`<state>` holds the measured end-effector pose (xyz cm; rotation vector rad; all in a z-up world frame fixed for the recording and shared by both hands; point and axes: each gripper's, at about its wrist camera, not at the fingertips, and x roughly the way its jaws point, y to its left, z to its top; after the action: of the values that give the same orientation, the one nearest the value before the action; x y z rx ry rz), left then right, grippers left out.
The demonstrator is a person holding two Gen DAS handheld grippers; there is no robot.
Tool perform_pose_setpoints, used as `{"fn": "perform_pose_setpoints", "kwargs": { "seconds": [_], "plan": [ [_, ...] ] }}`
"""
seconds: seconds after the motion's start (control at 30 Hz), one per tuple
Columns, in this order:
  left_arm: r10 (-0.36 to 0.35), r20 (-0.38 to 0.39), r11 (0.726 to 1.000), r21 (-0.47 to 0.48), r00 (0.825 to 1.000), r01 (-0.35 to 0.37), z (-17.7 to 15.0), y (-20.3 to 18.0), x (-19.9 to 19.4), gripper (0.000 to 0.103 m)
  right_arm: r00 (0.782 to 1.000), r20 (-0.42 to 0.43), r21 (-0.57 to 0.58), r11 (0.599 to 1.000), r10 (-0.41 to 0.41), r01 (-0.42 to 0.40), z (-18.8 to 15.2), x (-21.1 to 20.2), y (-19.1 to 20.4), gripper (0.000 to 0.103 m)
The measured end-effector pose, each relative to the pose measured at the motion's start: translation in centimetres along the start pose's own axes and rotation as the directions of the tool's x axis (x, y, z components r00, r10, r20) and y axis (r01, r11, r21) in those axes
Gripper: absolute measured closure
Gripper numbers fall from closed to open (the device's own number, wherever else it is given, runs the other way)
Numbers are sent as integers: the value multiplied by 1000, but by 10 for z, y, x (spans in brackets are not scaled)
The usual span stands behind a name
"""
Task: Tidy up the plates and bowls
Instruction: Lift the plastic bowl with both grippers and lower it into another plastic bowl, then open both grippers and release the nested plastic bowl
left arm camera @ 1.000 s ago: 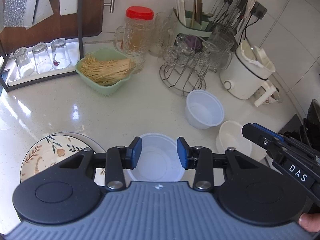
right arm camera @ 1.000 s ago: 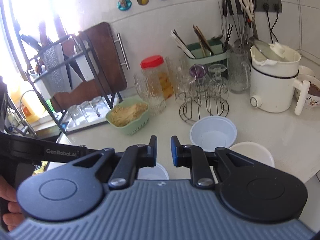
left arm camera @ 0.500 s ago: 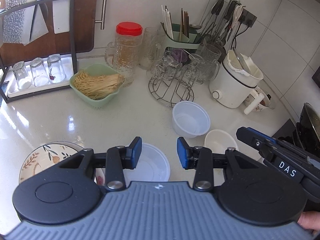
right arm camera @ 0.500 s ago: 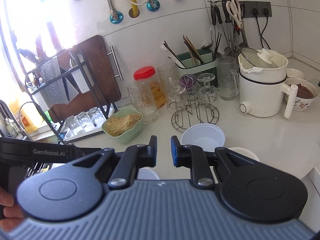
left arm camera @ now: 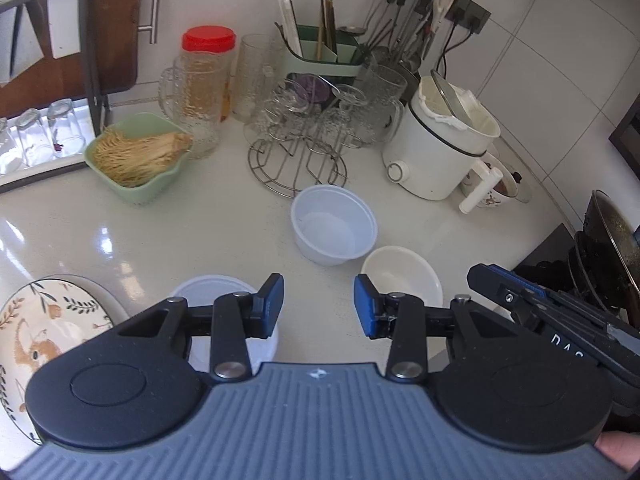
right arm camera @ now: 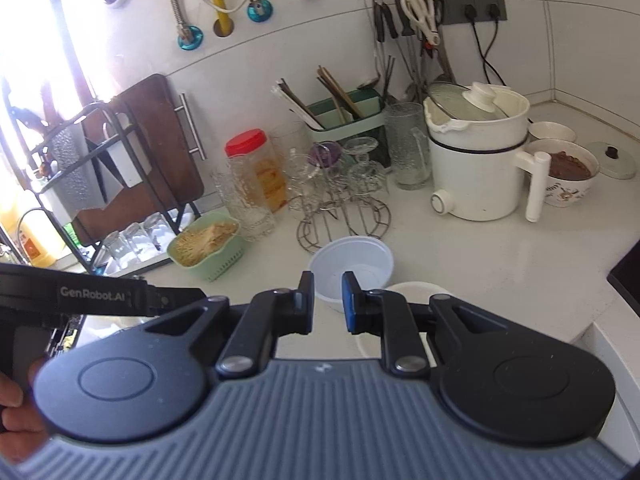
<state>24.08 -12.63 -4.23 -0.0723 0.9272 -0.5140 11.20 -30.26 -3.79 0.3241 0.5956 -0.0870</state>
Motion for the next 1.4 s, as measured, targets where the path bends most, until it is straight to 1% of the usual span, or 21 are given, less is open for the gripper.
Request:
{"fn": "perform_pose_setpoints", "kwargs": {
  "seconds": [0.13,0.33,0.5,0.63,0.73,0.9,0.97,1.07,1.13,1.17,1.2,1.23,1.33,1.4],
  "plan": [
    [-27,-28,999,-25,999,27,-1,-6,14,59,1000,-9,4,1000,-17,17,-5,1,-13,84],
    [-14,-46,1000,1,999,14,0,-15,28,59,999,-21,29,999,-27,27,-13,6,-24,84],
    [-4,-59,1000,15,998,5,3,-13,38,59,999,-33,30,999,-35,36,-18,18,-27,84],
    [-8,-91,1000,17,996,9,8,-6,48,59,998,-54,33,999,-21,22,-18,33,-27,84],
    [16,-99,999,44,995,-11,14,-3,56,55,998,-55,32,999,-26,28,-15,42,-27,84],
    [16,-97,999,37,995,-13,25,5,67,45,998,-55,51,998,-31,34,-10,54,-33,84],
    [12,-90,999,45,996,-8,29,7,73,43,998,-60,43,999,-28,30,-7,59,-34,84],
    [4,-86,999,38,996,0,33,11,85,43,997,-66,15,999,-44,45,-6,65,-37,83],
    [-4,-84,1000,30,996,6,37,14,92,43,996,-73,17,998,-58,59,-5,69,-40,70],
    [9,-71,999,37,997,-6,39,16,92,43,995,-73,22,998,-61,63,-4,71,-42,56],
    [25,-56,999,42,998,-23,42,19,92,43,995,-75,23,998,-62,64,-5,73,-43,49],
    [31,-50,999,40,998,-29,45,23,92,43,994,-85,20,997,-69,71,-5,76,-45,48],
    [15,-69,999,33,997,-13,57,33,98,42,992,-100,27,996,-82,85,-7,82,-49,48],
    [20,-71,999,40,997,-17,62,34,103,41,990,-107,35,995,-87,91,-8,87,-52,48]
  ]
}}
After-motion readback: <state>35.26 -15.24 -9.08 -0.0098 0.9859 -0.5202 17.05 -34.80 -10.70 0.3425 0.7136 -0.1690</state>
